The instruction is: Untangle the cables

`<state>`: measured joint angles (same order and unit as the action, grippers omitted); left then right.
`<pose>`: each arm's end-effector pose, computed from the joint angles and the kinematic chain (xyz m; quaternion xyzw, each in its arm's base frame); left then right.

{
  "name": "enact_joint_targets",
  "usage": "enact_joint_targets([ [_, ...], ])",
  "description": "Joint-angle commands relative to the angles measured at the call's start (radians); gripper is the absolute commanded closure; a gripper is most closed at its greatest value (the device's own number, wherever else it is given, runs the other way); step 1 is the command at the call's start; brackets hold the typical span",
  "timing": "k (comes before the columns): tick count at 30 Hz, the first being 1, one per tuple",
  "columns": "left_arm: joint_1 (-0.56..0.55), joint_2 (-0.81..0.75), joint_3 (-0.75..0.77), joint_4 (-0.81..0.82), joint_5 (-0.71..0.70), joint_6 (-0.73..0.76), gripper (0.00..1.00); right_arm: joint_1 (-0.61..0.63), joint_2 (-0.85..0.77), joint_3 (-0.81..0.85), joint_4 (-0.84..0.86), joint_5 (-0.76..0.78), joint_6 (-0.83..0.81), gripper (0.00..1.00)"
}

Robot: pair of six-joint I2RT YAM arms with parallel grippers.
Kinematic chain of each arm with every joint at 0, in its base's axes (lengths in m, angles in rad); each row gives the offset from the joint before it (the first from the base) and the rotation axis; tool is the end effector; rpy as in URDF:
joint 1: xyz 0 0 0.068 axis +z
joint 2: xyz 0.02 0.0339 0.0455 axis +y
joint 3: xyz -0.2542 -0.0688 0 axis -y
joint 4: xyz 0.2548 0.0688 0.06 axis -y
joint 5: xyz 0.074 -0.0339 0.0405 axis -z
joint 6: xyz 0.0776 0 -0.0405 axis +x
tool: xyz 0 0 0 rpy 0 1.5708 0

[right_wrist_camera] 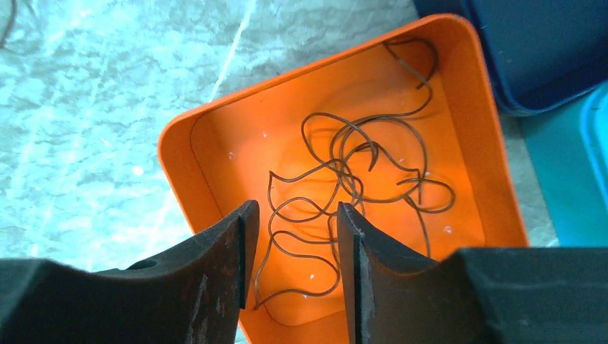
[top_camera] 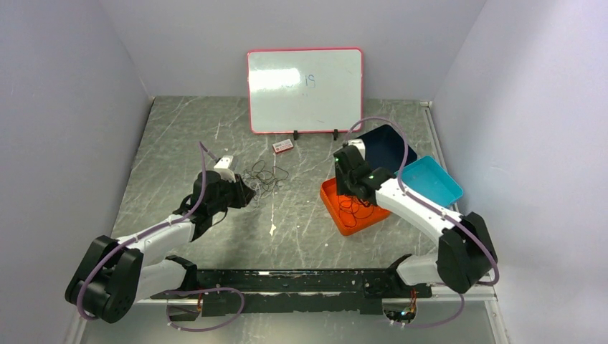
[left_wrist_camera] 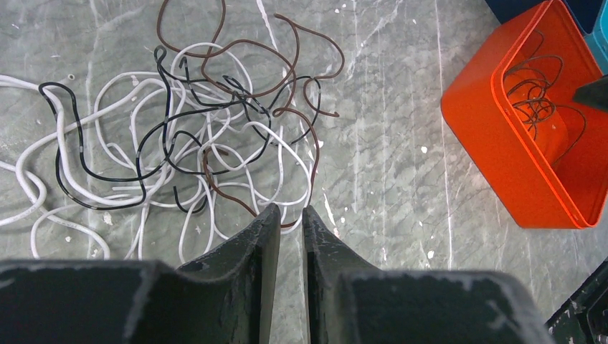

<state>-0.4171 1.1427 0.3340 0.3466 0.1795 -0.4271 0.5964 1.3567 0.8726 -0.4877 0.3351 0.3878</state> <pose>0.2398 -0.1214 0.1348 0.0429 0.8470 -0.2843 0.4470 0.2646 0.1488 0.1748 -0.0491 0.9421 -0.0030 0.3317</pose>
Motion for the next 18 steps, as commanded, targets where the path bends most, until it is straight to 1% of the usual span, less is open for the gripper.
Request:
enact_joint_targets([
  [1, -0.004, -0.004, 0.029, -0.008, -0.004, 0.004, 0.76, -0.006, -0.082, 0.063, -0.077, 0.064, -0.015, 0.51],
  [3, -0.003, -0.015, 0.037, -0.024, -0.005, 0.001, 0.75, -0.006, -0.123, 0.074, -0.054, 0.031, -0.032, 0.51],
  [5, -0.003, -0.028, 0.045, -0.046, -0.006, -0.004, 0.72, -0.006, -0.158, 0.072, -0.007, -0.031, -0.045, 0.51],
  [8, -0.003, -0.050, 0.063, -0.082, -0.009, -0.020, 0.61, -0.005, -0.184, 0.054, 0.070, -0.149, -0.049, 0.51],
  [12, -0.003, -0.103, 0.083, -0.146, -0.040, -0.042, 0.48, -0.006, -0.166, 0.033, 0.155, -0.260, -0.023, 0.50],
  [14, -0.003, -0.139, 0.094, -0.189, -0.080, -0.051, 0.43, -0.006, -0.146, 0.026, 0.205, -0.303, -0.003, 0.50],
  [18, -0.004, -0.214, 0.116, -0.292, -0.170, -0.072, 0.39, 0.002, -0.081, 0.036, 0.326, -0.385, 0.040, 0.50],
])
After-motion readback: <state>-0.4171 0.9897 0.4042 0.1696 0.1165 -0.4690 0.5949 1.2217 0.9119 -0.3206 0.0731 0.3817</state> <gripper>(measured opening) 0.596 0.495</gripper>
